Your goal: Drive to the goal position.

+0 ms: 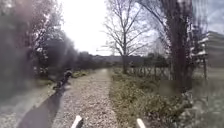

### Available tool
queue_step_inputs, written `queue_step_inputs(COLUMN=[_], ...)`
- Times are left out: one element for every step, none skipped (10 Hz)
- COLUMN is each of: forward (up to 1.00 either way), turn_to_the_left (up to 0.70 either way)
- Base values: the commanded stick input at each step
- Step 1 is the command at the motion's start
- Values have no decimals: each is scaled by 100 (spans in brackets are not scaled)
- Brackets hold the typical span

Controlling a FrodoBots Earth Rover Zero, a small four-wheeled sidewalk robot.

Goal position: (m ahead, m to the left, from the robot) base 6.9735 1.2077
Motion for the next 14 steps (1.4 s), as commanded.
queue_step_inputs(forward=[50, 50, 50, 50, 50, 50, 50, 50, 50, 50, 50, 50, 50, 50], turn_to_the_left=[0, 0, 0, 0, 0, 0, 0, 0, 0, 0, 0, 0, 0, 0])
